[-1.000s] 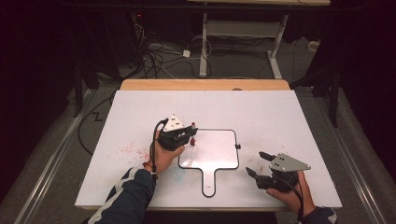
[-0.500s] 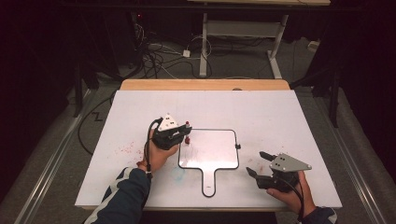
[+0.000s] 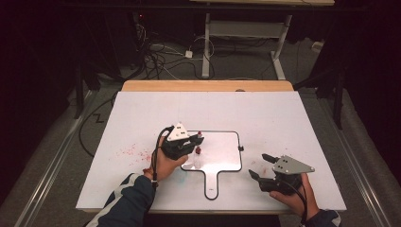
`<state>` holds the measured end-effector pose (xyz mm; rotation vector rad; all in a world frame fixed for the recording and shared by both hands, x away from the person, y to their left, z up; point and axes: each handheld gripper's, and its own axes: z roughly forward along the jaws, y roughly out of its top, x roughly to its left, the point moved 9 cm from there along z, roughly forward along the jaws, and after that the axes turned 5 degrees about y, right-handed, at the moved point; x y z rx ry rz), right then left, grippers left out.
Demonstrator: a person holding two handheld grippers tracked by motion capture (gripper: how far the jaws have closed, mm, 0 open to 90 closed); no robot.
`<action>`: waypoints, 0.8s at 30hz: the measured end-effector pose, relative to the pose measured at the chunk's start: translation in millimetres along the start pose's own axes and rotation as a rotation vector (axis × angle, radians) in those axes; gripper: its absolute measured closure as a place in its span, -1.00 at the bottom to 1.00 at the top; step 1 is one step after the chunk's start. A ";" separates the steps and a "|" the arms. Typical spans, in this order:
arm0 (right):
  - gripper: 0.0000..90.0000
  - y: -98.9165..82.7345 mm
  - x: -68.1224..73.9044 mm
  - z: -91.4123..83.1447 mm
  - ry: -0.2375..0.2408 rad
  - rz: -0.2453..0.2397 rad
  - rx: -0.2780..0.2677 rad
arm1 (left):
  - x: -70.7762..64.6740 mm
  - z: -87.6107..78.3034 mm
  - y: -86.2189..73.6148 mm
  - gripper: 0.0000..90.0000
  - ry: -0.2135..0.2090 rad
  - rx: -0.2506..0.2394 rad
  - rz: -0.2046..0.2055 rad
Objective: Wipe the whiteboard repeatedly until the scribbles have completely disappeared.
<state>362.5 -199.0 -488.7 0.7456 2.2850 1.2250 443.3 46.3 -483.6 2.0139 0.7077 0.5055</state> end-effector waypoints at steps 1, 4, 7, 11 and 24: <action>-0.36 0.0 -0.2 -0.3 0.000 0.002 0.001 | 6.0 -1.3 -1.3 0.75 0.013 -0.002 -0.014; -0.36 -0.1 -0.7 -0.6 0.001 0.003 -0.003 | 26.7 -6.0 -6.6 0.75 0.058 -0.005 -0.045; -0.36 -0.4 -0.5 -0.3 0.003 0.002 -0.002 | 39.8 -8.3 -10.0 0.75 0.066 -0.021 -0.082; -0.36 0.3 0.8 0.3 0.004 -0.003 -0.001 | 34.8 -7.5 -10.2 0.75 0.039 -0.040 -0.092; -0.36 0.6 1.4 0.4 0.008 -0.005 -0.001 | 36.1 -11.1 -12.0 0.75 0.060 -0.026 -0.052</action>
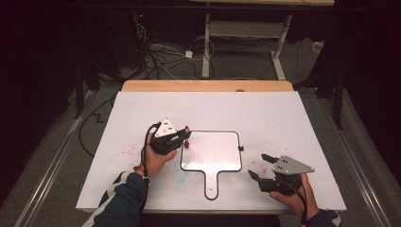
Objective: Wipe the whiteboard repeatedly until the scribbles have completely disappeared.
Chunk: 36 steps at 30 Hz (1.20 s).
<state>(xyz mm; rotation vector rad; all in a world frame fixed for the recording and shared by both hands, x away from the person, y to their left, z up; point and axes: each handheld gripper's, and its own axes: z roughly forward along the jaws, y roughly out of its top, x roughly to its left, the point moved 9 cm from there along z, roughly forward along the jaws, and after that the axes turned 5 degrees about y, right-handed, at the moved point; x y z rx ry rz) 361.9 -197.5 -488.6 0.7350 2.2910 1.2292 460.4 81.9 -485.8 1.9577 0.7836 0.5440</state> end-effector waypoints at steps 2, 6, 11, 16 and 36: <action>-0.36 0.0 0.1 -0.1 0.000 -0.001 -0.001 | 1.5 -0.2 -0.3 0.75 0.002 0.000 0.005; -0.36 -0.7 0.2 1.2 0.002 -0.004 0.004 | -0.6 7.5 3.0 0.75 0.007 -0.023 0.008; -0.36 0.2 2.9 2.5 0.007 -0.008 0.006 | -5.7 13.7 6.0 0.75 -0.020 -0.042 -0.016; -0.36 -0.6 1.7 2.0 0.006 -0.006 0.006 | -16.4 5.2 2.6 0.75 -0.076 -0.028 -0.022; -0.36 -0.2 2.6 1.1 0.008 -0.008 0.005 | -34.5 4.8 3.6 0.75 -0.104 -0.030 0.037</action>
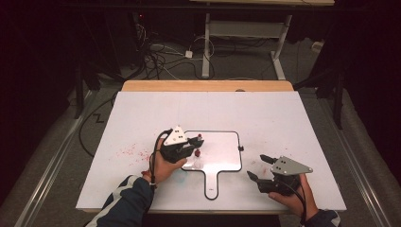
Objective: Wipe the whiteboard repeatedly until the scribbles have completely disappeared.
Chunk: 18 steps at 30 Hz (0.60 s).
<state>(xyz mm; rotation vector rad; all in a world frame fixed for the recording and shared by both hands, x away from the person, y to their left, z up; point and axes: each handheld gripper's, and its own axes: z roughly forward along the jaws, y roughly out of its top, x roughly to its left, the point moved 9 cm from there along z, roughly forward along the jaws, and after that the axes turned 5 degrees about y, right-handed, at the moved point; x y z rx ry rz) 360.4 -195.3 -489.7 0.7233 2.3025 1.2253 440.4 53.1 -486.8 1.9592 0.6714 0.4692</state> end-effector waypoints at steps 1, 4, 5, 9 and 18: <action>-0.36 -0.1 -0.5 -0.3 0.000 0.002 -0.002 | 8.0 -1.3 -1.4 0.75 0.021 -0.003 -0.009; -0.36 -0.3 -1.0 -0.7 -0.002 0.005 -0.001 | 27.5 -4.2 -4.8 0.75 0.059 -0.014 -0.053; -0.36 -0.3 -0.7 -0.5 -0.002 0.004 -0.001 | 31.9 -5.0 -5.6 0.75 0.070 -0.015 -0.060; -0.36 -0.1 0.9 0.4 0.001 -0.001 0.002 | 31.6 -5.3 -6.0 0.75 0.061 -0.020 -0.070; -0.36 -0.1 1.6 0.8 0.007 0.000 0.003 | 1.3 -11.1 -6.8 0.75 -0.015 -0.008 -0.013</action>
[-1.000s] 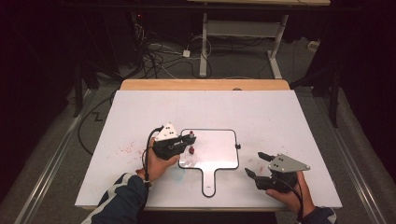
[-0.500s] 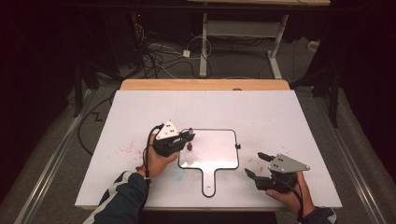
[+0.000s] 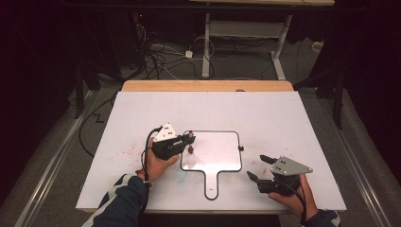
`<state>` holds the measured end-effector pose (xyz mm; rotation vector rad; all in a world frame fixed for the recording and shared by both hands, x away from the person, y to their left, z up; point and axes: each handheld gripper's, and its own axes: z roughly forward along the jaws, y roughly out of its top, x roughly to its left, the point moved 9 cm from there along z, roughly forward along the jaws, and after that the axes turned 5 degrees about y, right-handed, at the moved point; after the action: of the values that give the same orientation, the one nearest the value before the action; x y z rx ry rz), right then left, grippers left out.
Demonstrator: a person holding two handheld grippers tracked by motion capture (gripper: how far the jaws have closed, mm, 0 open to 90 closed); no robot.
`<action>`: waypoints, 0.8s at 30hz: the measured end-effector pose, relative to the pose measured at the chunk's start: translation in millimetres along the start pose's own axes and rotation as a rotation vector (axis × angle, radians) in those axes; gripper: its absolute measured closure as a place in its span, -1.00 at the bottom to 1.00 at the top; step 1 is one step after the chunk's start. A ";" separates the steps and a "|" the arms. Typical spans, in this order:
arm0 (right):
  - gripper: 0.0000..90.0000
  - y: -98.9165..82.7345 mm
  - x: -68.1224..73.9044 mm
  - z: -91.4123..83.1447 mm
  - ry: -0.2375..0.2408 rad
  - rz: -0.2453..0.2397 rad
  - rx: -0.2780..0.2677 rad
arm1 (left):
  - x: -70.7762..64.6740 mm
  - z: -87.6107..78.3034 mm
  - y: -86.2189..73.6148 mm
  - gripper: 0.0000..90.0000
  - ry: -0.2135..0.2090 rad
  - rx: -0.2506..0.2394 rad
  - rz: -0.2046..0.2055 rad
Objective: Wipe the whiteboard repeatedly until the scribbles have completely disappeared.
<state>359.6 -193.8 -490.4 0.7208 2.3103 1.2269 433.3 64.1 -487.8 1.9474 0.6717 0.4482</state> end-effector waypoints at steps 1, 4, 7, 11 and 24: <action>-0.36 0.0 0.0 -0.2 -0.001 -0.002 0.000 | 1.7 -1.4 -0.7 0.75 0.009 0.003 0.012; -0.36 -0.4 -0.5 -0.2 -0.003 -0.002 0.001 | 18.0 -0.8 -1.7 0.75 0.055 -0.006 -0.023; -0.36 0.4 -0.4 0.5 -0.003 -0.003 0.000 | 30.4 1.9 -1.5 0.75 0.085 -0.017 -0.031; -0.36 0.3 1.2 1.8 0.002 -0.008 0.004 | 29.5 1.3 -2.1 0.75 0.071 -0.015 -0.041; -0.36 0.7 2.3 1.6 0.005 -0.009 0.004 | 26.9 9.8 1.7 0.75 0.063 -0.025 -0.040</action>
<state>359.0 -191.0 -490.9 0.7082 2.3183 1.2223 460.3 73.6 -490.0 1.8992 0.7410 0.4924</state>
